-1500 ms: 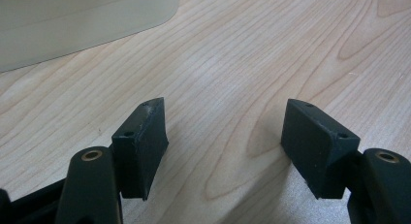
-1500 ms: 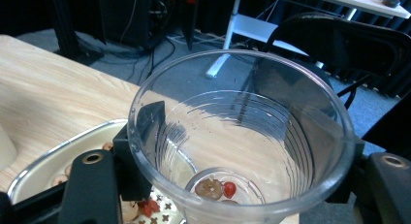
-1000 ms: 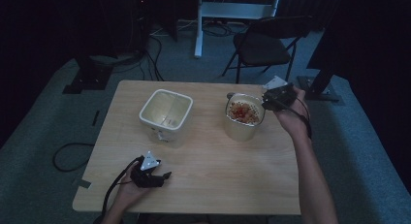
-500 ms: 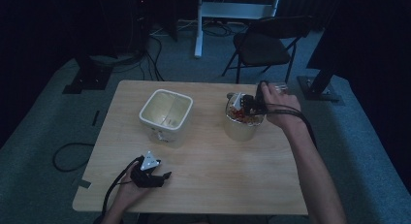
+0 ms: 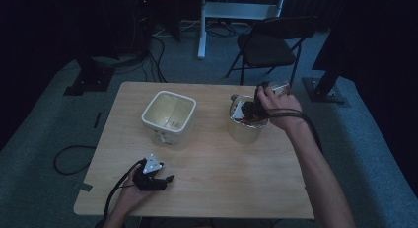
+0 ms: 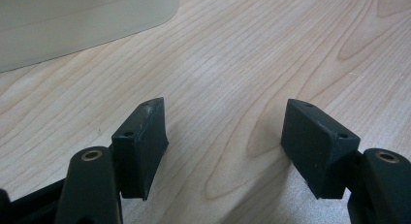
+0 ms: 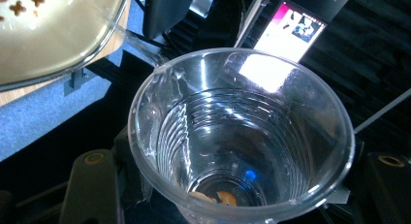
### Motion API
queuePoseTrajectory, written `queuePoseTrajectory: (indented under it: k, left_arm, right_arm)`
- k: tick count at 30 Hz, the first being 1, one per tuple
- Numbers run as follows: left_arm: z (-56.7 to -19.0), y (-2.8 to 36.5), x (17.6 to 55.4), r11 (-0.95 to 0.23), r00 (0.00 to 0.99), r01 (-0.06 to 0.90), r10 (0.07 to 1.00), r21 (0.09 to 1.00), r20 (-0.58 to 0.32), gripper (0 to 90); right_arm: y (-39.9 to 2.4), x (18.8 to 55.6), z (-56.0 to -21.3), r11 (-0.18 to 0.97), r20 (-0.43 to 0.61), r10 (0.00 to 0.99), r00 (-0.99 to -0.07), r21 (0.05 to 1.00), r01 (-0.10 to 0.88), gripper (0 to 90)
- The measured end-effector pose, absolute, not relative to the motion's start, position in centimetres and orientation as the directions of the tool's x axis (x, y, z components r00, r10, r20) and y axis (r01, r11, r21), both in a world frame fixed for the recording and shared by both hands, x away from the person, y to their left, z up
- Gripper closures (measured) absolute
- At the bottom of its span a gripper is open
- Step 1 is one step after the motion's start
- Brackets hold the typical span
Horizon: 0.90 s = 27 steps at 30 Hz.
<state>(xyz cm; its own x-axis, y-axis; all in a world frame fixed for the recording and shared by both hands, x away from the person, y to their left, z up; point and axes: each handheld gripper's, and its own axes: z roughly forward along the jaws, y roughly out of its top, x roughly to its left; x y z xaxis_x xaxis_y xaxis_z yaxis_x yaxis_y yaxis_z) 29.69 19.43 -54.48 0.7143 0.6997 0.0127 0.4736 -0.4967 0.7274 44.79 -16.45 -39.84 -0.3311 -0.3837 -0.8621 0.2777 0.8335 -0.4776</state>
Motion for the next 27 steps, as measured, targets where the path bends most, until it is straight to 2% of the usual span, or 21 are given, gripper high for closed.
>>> queuePoseTrajectory:
  k: [18, 27]
  left_arm:
    - [-54.49, 19.43, 29.70, -0.497, 0.714, 0.473, 0.700, 0.727, 0.013, 33.8]
    - [-54.49, 19.43, 29.70, -0.497, 0.715, 0.473, 0.699, 0.727, 0.013, 33.8]
  right_arm:
    - [-16.49, 44.64, -40.04, 0.833, -0.858, -0.396, -0.327, -0.486, 0.266, 32.1]
    - [-16.72, 44.68, -39.99, 0.844, -0.870, -0.367, -0.330, -0.460, 0.275, 32.1]
